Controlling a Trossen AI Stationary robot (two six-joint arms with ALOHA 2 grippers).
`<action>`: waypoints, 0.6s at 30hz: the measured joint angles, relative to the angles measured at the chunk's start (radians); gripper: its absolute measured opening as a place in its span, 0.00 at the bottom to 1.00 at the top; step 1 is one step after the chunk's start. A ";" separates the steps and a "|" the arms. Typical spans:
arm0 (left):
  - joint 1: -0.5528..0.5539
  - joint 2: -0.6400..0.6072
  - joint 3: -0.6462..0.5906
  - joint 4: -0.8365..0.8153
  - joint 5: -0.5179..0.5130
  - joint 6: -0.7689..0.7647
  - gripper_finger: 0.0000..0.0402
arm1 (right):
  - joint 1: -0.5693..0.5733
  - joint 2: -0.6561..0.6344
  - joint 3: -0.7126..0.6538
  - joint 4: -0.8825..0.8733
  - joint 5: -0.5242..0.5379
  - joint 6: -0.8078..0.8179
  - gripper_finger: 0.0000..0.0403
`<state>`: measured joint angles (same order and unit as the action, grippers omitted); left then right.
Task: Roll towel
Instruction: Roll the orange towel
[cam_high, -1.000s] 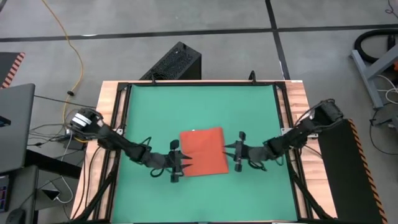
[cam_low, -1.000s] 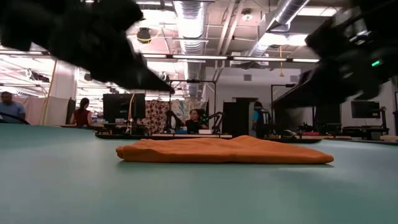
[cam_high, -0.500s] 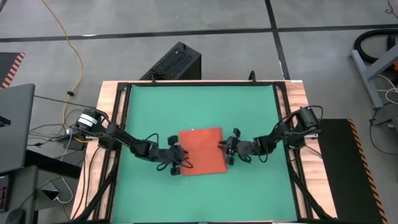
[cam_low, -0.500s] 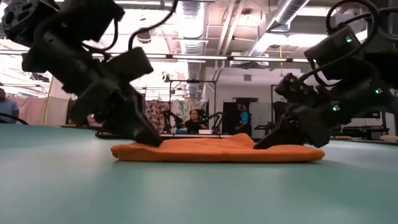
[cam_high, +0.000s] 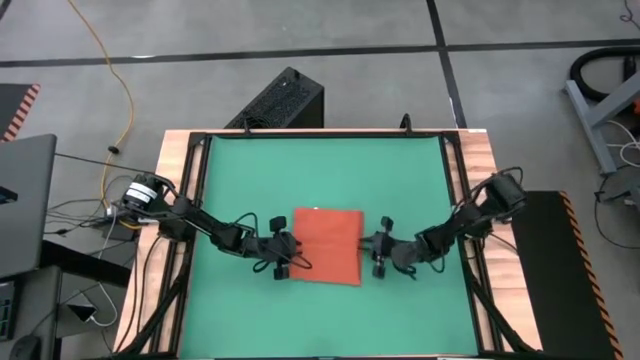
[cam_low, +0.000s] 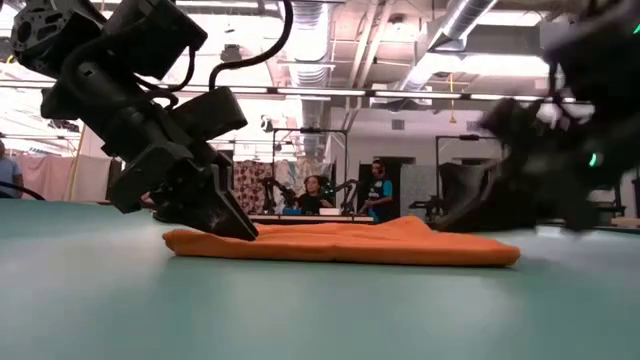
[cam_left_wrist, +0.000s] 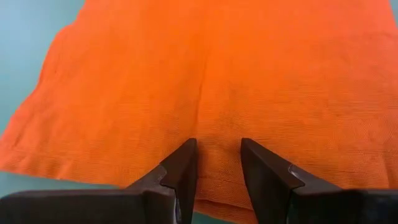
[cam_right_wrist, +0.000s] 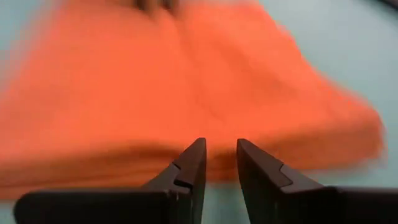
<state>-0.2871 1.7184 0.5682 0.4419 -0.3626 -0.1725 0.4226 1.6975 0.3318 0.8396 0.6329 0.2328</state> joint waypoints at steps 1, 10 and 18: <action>0.000 0.000 0.000 0.014 0.000 0.003 0.28 | 0.013 -0.028 0.008 0.015 -0.014 -0.016 0.28; 0.000 0.002 -0.002 0.045 0.020 -0.005 0.28 | 0.129 -0.073 0.197 -0.185 -0.116 -0.172 0.35; 0.000 0.002 -0.002 0.027 0.021 -0.016 0.28 | 0.162 0.073 0.408 -0.460 -0.115 -0.114 0.63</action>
<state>-0.2871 1.7199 0.5667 0.4691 -0.3412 -0.1886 0.5846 1.7702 0.7395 0.3798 0.5182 0.1188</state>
